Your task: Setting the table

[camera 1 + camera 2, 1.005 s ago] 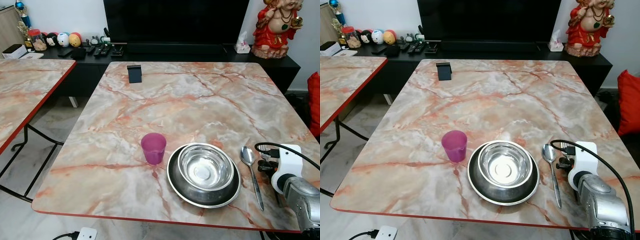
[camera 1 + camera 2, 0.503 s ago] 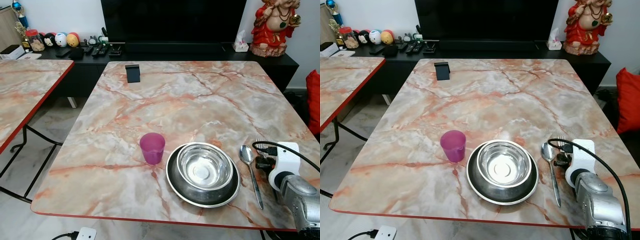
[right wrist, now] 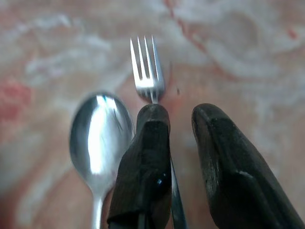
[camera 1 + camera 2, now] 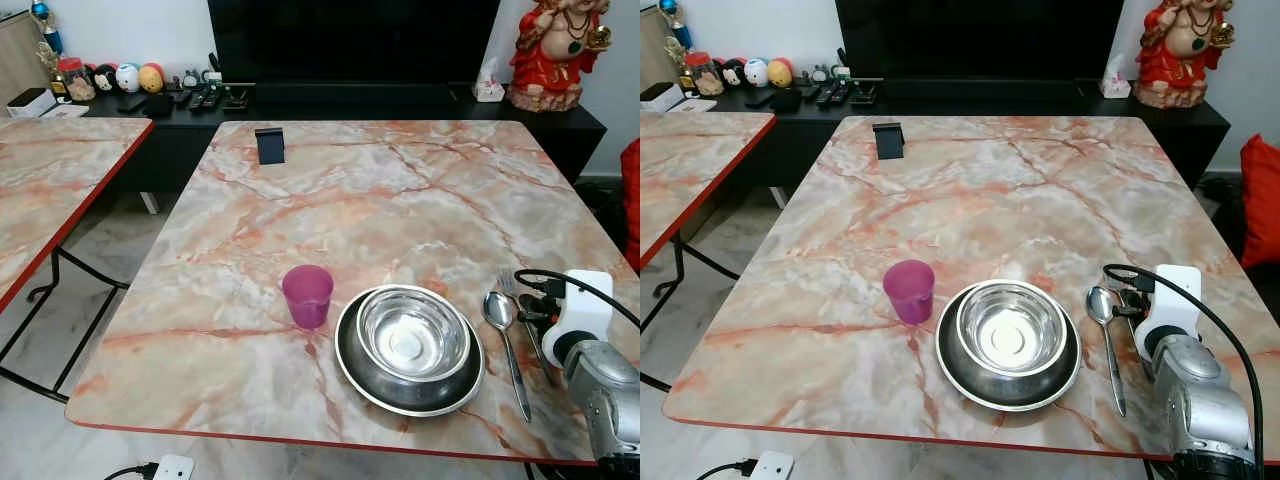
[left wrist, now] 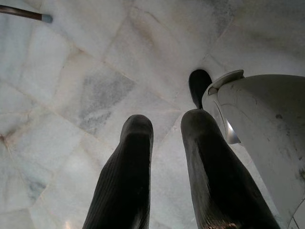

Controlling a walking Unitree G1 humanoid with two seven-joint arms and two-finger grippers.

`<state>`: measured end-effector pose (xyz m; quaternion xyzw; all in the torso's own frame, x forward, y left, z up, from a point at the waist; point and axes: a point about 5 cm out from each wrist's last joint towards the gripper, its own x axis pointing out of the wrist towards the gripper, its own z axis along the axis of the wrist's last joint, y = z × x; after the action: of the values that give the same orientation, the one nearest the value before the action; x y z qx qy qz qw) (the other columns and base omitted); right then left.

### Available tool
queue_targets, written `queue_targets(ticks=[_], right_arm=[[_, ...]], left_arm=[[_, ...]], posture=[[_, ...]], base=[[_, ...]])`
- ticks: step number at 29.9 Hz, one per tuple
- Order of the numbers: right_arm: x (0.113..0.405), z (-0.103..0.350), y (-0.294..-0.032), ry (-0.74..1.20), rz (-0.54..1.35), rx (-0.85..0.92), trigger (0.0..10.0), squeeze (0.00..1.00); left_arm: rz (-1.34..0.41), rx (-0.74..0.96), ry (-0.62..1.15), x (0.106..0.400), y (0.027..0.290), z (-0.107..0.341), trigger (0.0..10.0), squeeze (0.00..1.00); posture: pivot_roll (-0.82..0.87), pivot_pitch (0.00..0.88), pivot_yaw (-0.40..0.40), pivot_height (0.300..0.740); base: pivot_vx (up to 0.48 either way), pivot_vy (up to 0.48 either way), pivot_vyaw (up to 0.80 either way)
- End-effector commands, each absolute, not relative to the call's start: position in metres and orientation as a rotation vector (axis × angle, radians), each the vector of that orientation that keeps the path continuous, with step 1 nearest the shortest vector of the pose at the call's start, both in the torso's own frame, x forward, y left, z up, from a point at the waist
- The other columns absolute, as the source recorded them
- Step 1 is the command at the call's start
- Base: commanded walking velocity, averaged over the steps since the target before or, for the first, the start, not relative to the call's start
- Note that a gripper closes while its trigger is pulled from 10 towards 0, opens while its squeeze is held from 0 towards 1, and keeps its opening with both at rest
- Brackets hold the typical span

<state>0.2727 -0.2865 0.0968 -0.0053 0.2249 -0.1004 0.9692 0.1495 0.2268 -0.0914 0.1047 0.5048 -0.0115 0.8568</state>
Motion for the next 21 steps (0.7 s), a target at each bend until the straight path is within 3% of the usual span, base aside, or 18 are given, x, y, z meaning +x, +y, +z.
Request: queue_targets(ticks=[1,6,10,21], right_arm=[[0.272,0.094,-0.284,0.472,-0.198,-0.013,10.0,0.00],[0.271,0.091,-0.284,0.469,-0.217,-0.022,10.0,0.00],[0.281,0.106,-0.282,0.355,-0.220,-0.014,10.0,0.00],[0.267,0.087,-0.283,0.466,-0.279,-0.020,10.0,0.00]], left_arm=[[-0.026,0.231,1.070,0.148,0.230,-0.091,10.0,0.00],[-0.029,0.232,1.070,0.148,0.230,-0.091,10.0,0.00],[-0.029,0.233,1.068,0.148,0.231,-0.091,10.0,0.00],[-0.034,0.228,1.071,0.149,0.230,-0.091,10.0,0.00]], posture=[[-0.03,0.000,0.038,0.727],[-0.03,0.000,0.042,0.727],[-0.03,0.000,0.042,0.727],[-0.03,0.000,0.041,0.727]], base=[[0.000,0.000,0.00],[0.000,0.000,0.00],[0.000,0.000,0.00],[0.000,0.000,0.00]])
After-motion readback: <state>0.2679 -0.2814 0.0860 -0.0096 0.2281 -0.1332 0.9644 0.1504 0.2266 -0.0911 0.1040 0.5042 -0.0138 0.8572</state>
